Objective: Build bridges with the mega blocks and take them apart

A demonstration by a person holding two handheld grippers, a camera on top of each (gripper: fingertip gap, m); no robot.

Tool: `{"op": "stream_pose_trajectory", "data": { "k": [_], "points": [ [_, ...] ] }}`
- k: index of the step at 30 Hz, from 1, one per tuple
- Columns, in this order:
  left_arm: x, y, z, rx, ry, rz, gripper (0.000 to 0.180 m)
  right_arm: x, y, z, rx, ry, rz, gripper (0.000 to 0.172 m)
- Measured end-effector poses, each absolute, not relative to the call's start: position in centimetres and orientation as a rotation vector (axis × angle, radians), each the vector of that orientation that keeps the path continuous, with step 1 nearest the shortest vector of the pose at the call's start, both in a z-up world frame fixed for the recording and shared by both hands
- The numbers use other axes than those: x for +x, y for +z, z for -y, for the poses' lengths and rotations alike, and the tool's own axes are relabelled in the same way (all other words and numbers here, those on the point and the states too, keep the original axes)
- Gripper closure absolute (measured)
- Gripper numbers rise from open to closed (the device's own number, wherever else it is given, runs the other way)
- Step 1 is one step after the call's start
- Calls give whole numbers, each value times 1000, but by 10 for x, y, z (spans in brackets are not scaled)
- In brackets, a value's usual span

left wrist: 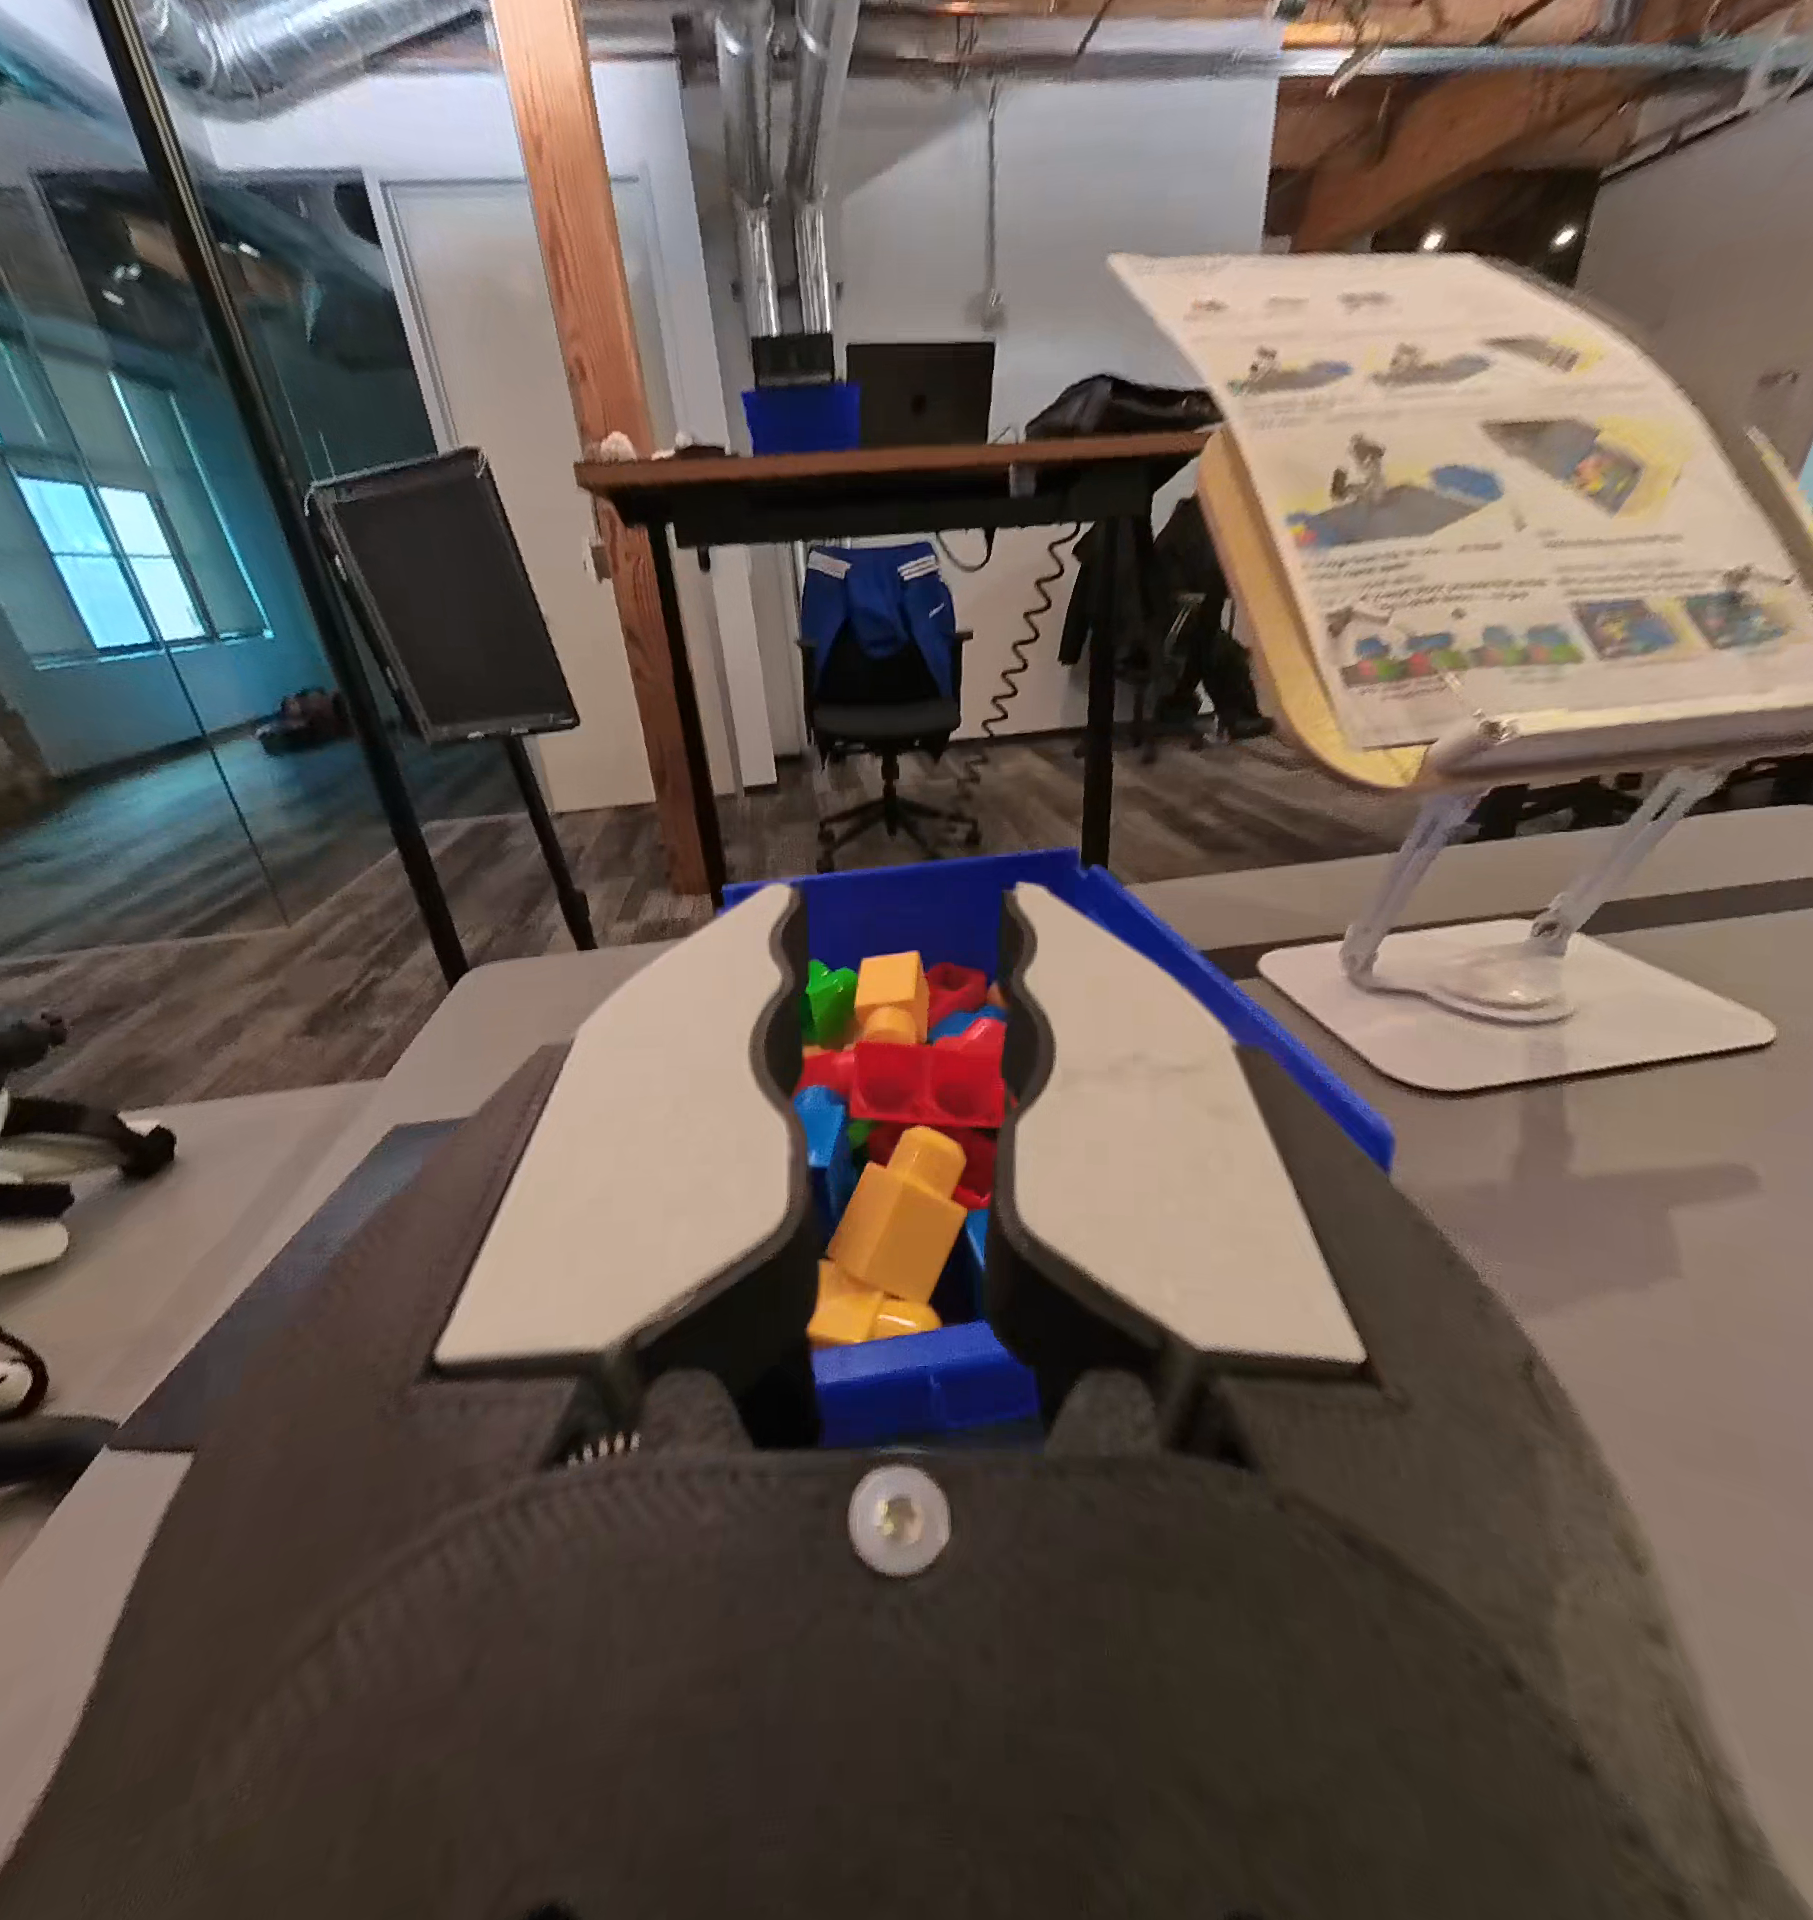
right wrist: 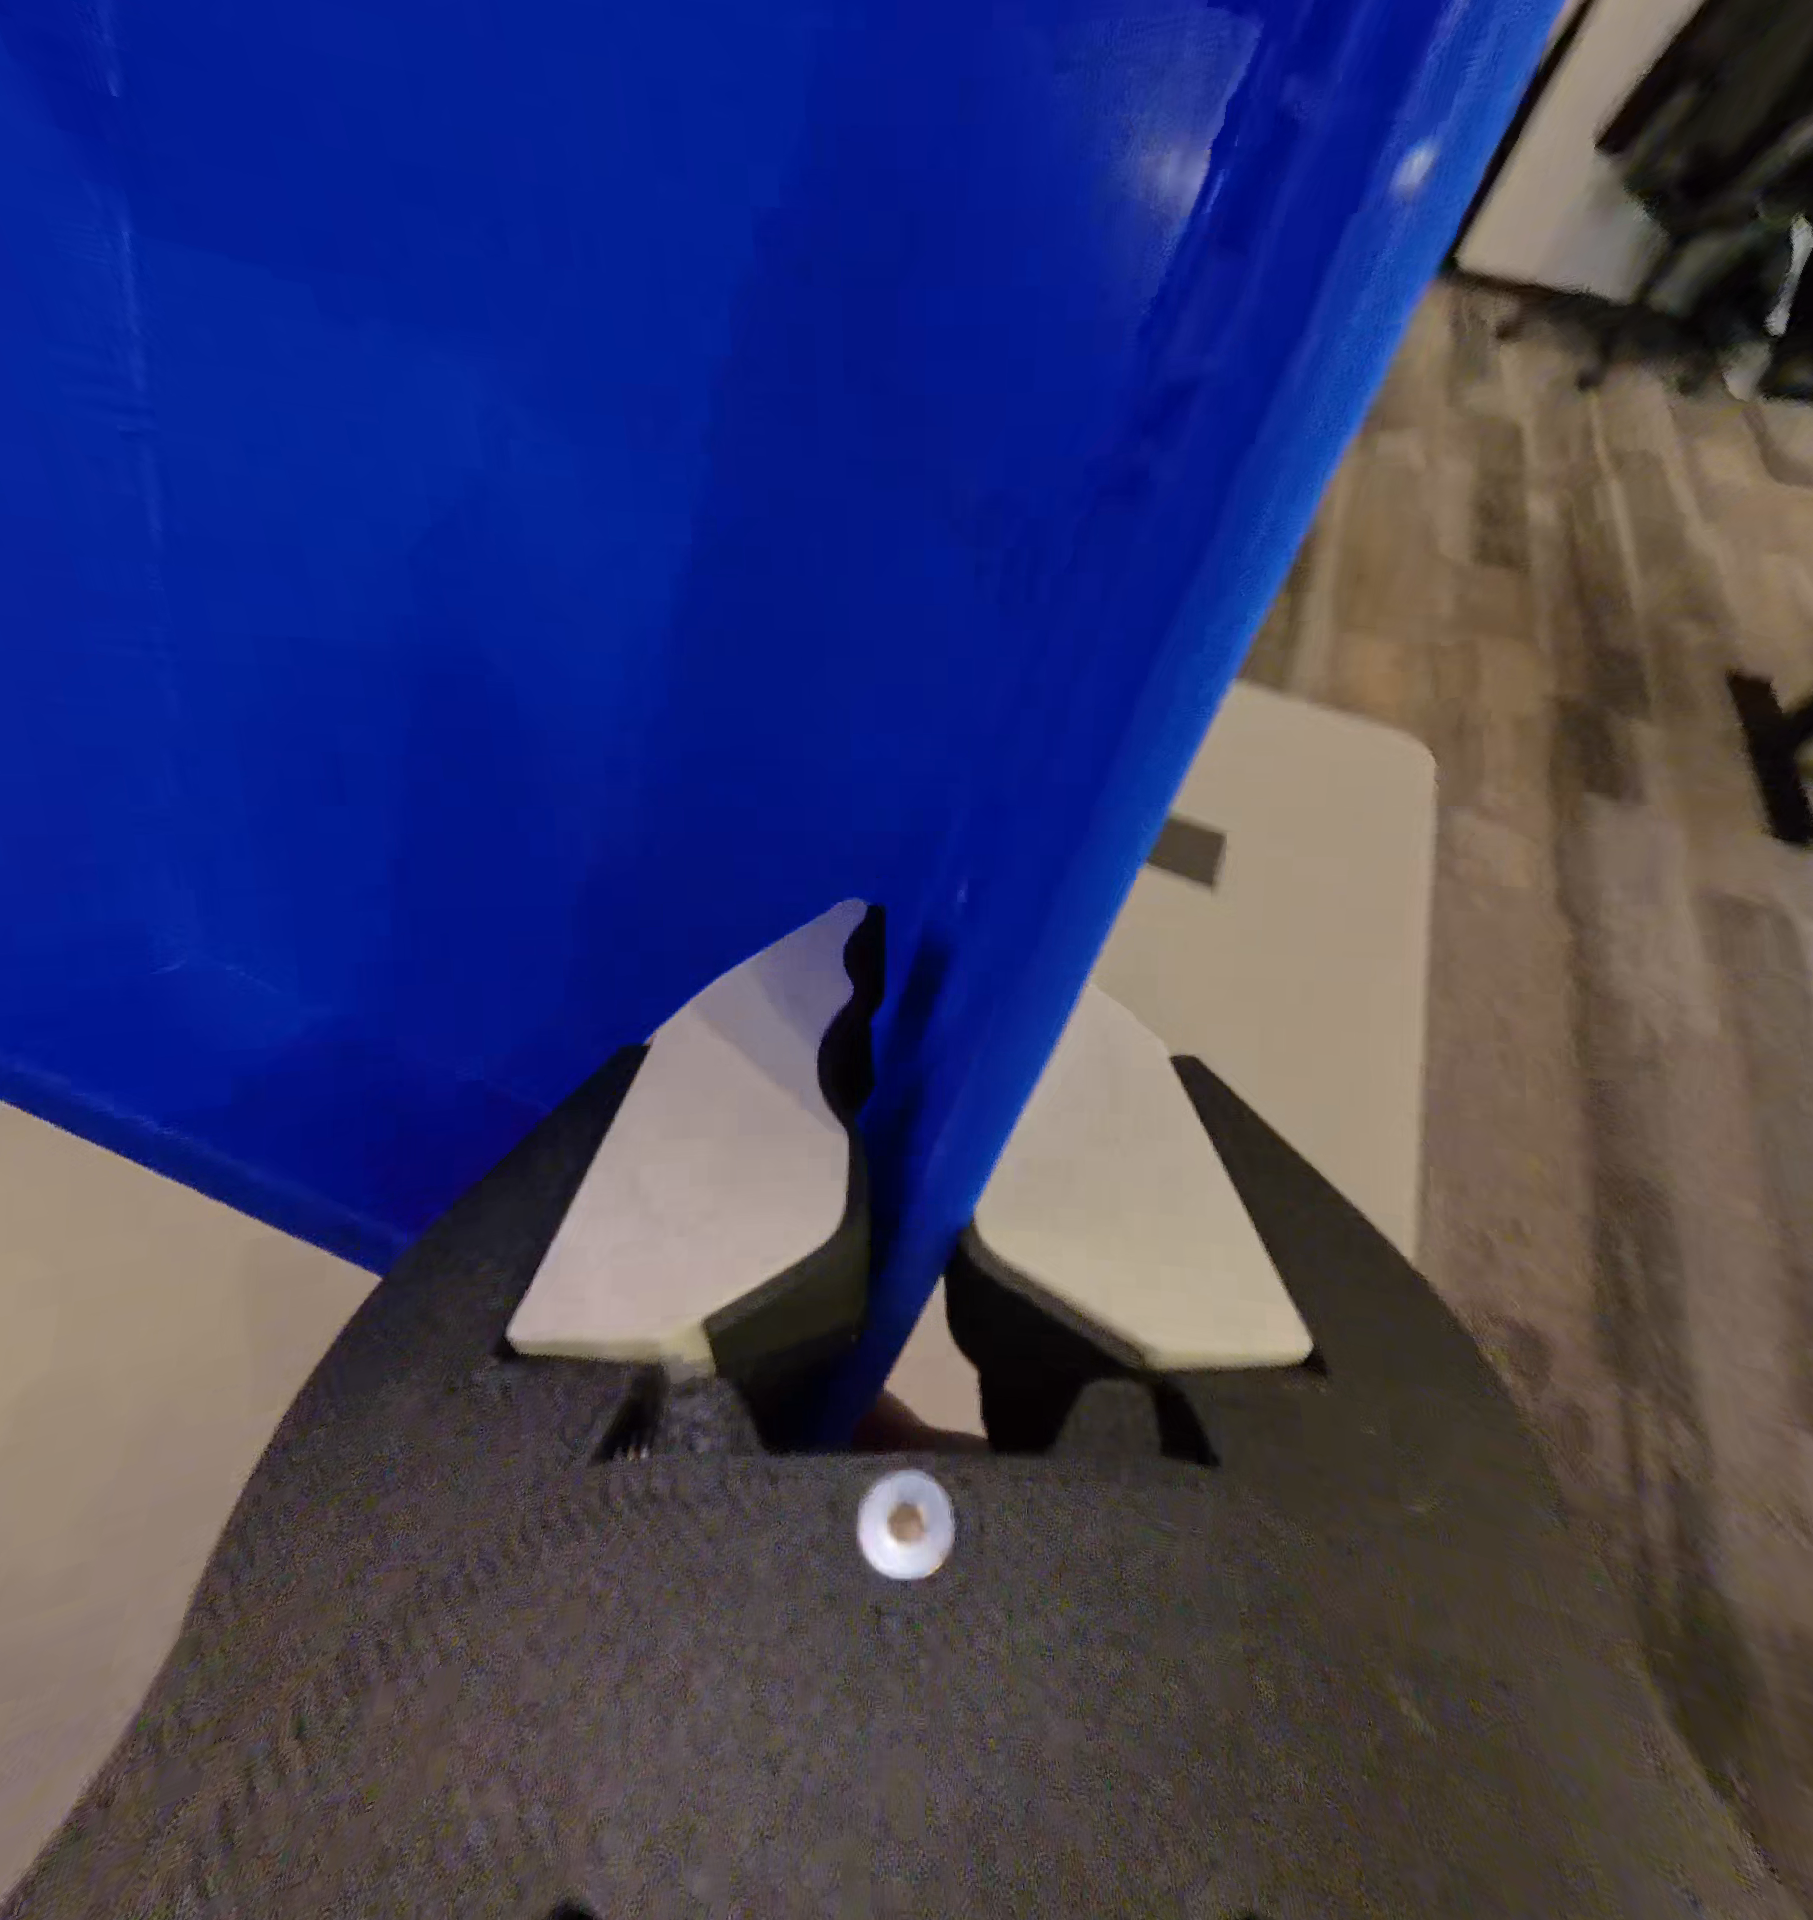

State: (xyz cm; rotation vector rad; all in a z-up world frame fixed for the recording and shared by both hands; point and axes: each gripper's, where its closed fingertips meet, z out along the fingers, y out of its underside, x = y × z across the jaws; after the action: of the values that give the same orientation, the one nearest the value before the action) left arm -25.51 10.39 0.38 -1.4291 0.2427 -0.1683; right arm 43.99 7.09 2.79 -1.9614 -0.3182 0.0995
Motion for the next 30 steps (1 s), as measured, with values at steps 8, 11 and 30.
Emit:
{"op": "stream_pose_trajectory", "data": {
  "k": [8, 11, 30],
  "points": [
    [-259, -15, -117, -1487, -163, -230, 143, 487, -64, -77, -2287, 49, 297, 162],
    [-257, -22, -120, -1507, -161, -237, 143, 498, -89, -85, -2381, 84, 283, 162],
    [-262, -42, -130, -1568, -228, -200, 140, 519, -179, -154, -2865, 255, 333, 159]
  ]
}}
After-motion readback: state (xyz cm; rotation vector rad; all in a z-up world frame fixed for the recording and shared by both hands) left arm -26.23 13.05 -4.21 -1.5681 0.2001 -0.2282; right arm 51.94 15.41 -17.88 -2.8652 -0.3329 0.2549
